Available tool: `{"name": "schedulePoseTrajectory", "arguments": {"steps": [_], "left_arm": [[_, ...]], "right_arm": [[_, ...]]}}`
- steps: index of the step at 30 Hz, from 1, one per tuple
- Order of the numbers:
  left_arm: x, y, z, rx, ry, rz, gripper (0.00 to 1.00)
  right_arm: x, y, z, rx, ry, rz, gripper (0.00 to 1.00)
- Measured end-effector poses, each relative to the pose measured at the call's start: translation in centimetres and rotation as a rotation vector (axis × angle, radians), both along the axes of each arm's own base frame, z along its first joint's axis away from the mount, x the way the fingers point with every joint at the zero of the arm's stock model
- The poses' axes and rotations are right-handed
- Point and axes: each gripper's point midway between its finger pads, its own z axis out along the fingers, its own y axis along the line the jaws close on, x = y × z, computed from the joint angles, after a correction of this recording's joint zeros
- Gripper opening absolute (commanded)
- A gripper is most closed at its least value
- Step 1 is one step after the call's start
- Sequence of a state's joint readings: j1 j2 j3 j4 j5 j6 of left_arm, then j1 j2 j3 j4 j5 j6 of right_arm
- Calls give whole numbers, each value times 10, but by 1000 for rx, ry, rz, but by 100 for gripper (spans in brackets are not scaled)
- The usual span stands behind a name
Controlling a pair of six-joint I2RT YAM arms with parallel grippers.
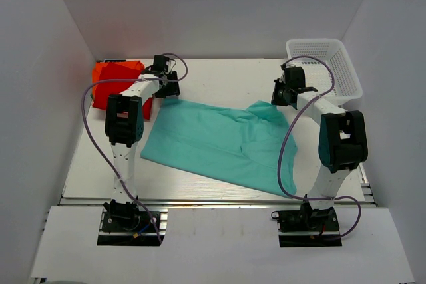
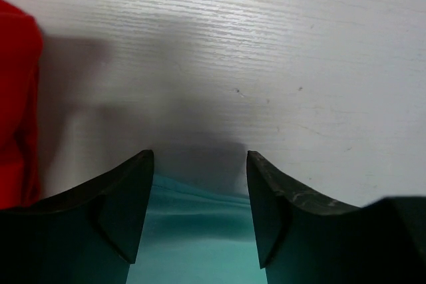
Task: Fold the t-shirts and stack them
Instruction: Grap the side of the flattened tshirt furthest away from the robot with both arms, then fold the other side of the tshirt into a rectangle
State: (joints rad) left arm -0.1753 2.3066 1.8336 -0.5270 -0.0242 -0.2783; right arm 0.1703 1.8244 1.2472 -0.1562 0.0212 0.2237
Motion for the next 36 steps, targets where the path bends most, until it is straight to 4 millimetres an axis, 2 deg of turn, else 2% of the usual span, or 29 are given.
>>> {"name": "schedulePoseTrajectory", "arguments": {"steps": [9, 12, 13, 15, 16, 24, 27, 31, 36], "left_arm": [[-4, 9, -2, 49, 11, 41, 65], [-7, 12, -3, 58, 16, 56, 49], [-8, 13, -3, 62, 18, 60, 32], [-10, 13, -4, 61, 19, 55, 7], [-11, 13, -4, 56, 20, 58, 0], [-11, 4, -2, 22, 8, 27, 0], [-27, 4, -2, 18, 11, 20, 0], [-57, 6, 6, 7, 21, 10, 0], [-72, 10, 31, -2, -37, 14, 0]], "right_arm": [[-1, 6, 1, 23, 3, 22, 0], [-1, 6, 1, 27, 4, 26, 0], [-2, 7, 1, 28, 4, 28, 0], [-2, 8, 1, 32, 4, 31, 0], [-2, 8, 1, 34, 4, 33, 0], [-4, 15, 8, 49, -12, 83, 0], [-10, 16, 21, 63, -51, 94, 0], [-40, 17, 43, 86, -112, 115, 0], [-80, 17, 59, 105, -168, 133, 0]]}}
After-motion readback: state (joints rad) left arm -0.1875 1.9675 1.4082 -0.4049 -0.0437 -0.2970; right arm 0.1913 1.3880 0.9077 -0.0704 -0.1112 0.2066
